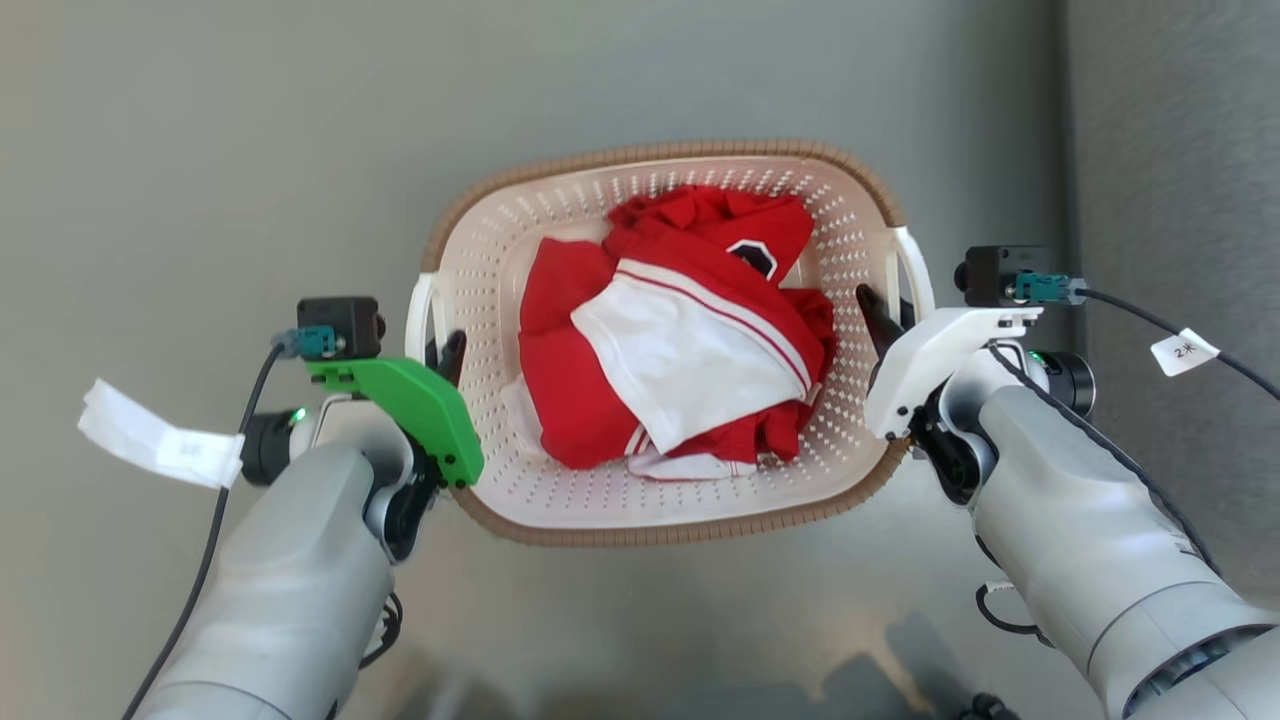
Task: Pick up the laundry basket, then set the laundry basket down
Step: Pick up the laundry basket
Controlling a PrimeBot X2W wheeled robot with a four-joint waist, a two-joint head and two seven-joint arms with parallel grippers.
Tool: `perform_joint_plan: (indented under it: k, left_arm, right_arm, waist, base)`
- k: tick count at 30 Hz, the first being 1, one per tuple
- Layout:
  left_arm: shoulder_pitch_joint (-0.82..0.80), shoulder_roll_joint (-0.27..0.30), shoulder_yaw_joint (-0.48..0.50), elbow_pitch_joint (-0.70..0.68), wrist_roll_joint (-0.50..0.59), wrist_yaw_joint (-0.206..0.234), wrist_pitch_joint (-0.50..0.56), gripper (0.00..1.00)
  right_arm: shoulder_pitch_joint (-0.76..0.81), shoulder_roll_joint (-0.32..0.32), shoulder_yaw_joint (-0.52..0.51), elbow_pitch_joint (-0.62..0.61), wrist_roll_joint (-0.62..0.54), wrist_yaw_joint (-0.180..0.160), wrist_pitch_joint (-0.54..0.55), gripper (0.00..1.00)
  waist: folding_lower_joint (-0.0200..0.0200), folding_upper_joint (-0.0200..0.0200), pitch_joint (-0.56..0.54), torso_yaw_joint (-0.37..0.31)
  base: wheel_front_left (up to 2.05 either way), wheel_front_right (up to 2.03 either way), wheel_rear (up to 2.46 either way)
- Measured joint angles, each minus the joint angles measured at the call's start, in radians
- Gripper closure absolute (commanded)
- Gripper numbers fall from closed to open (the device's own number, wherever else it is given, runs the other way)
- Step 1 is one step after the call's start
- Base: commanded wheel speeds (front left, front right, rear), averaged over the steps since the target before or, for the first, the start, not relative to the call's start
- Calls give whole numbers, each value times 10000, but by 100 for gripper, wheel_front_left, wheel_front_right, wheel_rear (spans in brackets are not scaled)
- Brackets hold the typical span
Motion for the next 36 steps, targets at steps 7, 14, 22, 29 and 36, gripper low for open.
perform_joint_plan:
  k: [7,14,22,29,36]
  left_arm:
    - [390,0,-81,138,-395,-8,184,100]
    - [1025,-21,-320,360,-794,-8,690,100]
    - [1588,-58,-594,629,-980,-10,1183,100]
    - [2259,-105,-698,867,-1329,-10,1505,100]
    - [2674,-136,-867,949,-1511,-10,1956,100]
  right_arm:
    - [149,4,391,65,174,2,389,100]
    - [829,61,782,151,627,2,953,100]
    - [1542,84,1151,184,1091,2,1498,100]
    - [2166,119,1507,213,1308,0,1948,100]
    - [2657,138,1732,288,1570,0,2380,100]
  waist:
    - [0,0,-998,-144]
    - [-1,0,-2006,-246]
    - [-1,0,-3166,-310]
    - [-1,0,-4182,-381]
    - [-1,0,-5112,-492]
  base:
    - [0,0,0]
    - [0,0,0]
    - [0,0,0]
    - [0,0,0]
    - [0,0,0]
